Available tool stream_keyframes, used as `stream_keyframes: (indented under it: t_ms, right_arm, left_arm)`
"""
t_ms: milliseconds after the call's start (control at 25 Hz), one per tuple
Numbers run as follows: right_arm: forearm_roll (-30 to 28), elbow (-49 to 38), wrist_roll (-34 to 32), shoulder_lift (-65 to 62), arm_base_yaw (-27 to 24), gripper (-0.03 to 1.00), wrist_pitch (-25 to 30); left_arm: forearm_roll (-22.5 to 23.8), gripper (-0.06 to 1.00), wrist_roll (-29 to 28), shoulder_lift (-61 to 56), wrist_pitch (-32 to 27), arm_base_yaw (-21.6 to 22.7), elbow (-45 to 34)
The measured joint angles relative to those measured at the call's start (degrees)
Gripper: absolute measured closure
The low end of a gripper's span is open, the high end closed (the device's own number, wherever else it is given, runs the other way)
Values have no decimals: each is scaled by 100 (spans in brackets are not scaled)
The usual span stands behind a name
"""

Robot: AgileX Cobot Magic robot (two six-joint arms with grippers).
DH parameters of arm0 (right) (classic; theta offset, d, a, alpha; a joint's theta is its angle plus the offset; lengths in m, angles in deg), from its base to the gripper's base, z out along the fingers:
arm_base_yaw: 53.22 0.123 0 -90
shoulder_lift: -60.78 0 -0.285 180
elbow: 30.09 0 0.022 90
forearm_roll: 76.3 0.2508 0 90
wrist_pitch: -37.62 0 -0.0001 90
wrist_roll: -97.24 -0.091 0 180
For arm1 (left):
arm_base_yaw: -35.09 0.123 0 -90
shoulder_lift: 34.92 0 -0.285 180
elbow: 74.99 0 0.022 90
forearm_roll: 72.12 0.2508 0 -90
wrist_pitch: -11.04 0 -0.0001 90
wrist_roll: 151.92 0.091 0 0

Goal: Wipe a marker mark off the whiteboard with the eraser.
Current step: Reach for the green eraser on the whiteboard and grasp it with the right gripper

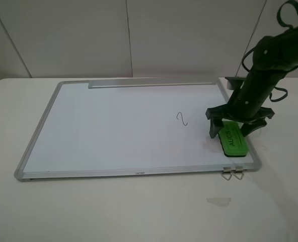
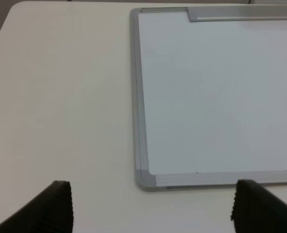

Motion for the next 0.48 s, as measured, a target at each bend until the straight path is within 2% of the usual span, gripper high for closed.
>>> stream_keyframes:
  t_ms: [360, 440, 480]
  right_arm:
    - [-28, 7, -11, 162, 0, 16, -10]
    - [-101, 7, -11, 162, 0, 24, 10]
    - [-153, 7, -20, 169, 0, 38, 35]
  left_arm:
    - [0, 26, 0, 0, 0, 0, 0]
    - [0, 26, 0, 0, 0, 0, 0]
    - [0, 26, 0, 0, 0, 0, 0]
